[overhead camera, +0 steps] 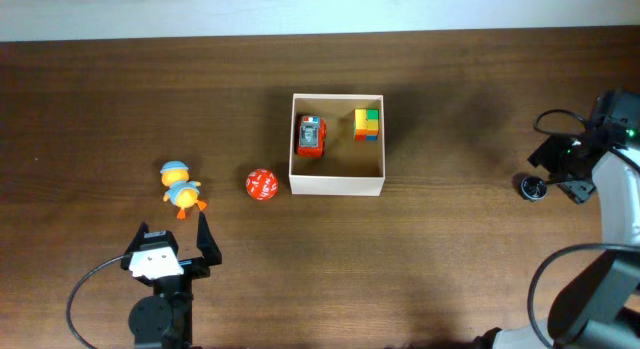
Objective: Pack container
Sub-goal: 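Raise the right gripper and move it right to the black wheel, then lower the right gripper and grasp the black wheel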
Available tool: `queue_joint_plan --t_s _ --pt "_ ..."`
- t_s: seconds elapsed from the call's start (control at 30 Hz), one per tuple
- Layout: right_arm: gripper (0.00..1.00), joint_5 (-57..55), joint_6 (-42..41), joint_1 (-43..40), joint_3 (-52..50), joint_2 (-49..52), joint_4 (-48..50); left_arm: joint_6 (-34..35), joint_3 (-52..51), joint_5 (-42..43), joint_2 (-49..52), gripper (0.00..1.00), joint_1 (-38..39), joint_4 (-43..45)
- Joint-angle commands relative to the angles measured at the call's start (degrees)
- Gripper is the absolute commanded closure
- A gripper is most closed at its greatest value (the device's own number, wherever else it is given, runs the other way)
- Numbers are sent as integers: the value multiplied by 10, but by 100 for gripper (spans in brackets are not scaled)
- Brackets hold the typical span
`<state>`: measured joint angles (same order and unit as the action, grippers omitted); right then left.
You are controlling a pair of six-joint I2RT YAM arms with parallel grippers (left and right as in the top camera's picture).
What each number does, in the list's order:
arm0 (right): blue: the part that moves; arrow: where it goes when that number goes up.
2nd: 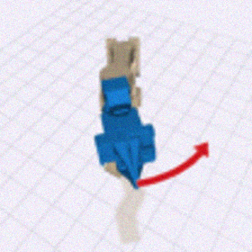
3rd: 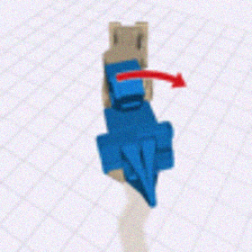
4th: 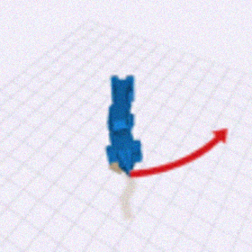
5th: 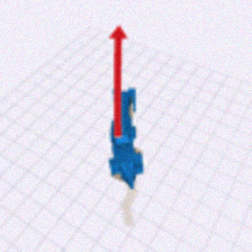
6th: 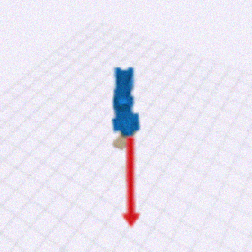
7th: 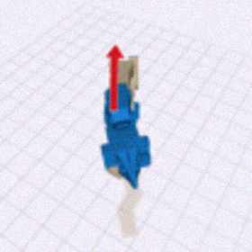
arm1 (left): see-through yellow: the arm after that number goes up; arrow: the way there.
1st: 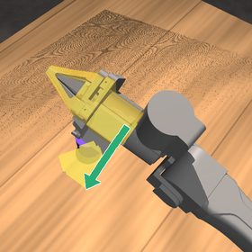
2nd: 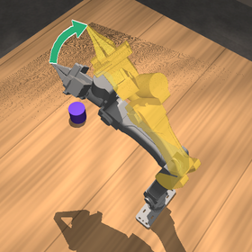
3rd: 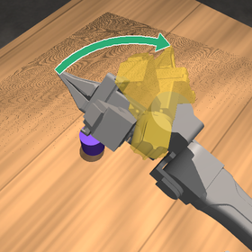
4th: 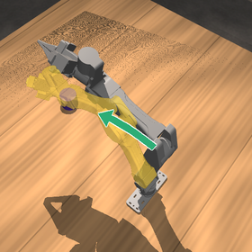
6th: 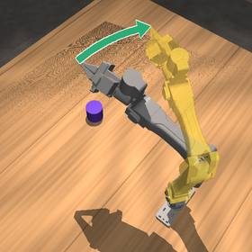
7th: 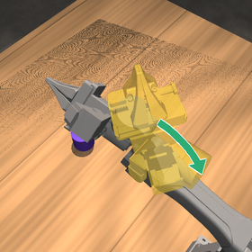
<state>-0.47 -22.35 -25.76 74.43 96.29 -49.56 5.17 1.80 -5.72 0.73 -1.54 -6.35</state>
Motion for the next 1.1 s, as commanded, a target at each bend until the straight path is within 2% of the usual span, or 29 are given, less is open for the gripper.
queue_joint_plan --t_s 0.0,0.7,1.07 --pt "28 3 -14 -1 -4 25 14 -9 -4 10 -3 1 -3 2" --pt "29 -1 -24 -9 -4 132 51 -9 -4 10 -3 1 -3 2" --pt "34 0 -24 -9 -4 148 67 -9 -4 10 -3 1 -3 2"
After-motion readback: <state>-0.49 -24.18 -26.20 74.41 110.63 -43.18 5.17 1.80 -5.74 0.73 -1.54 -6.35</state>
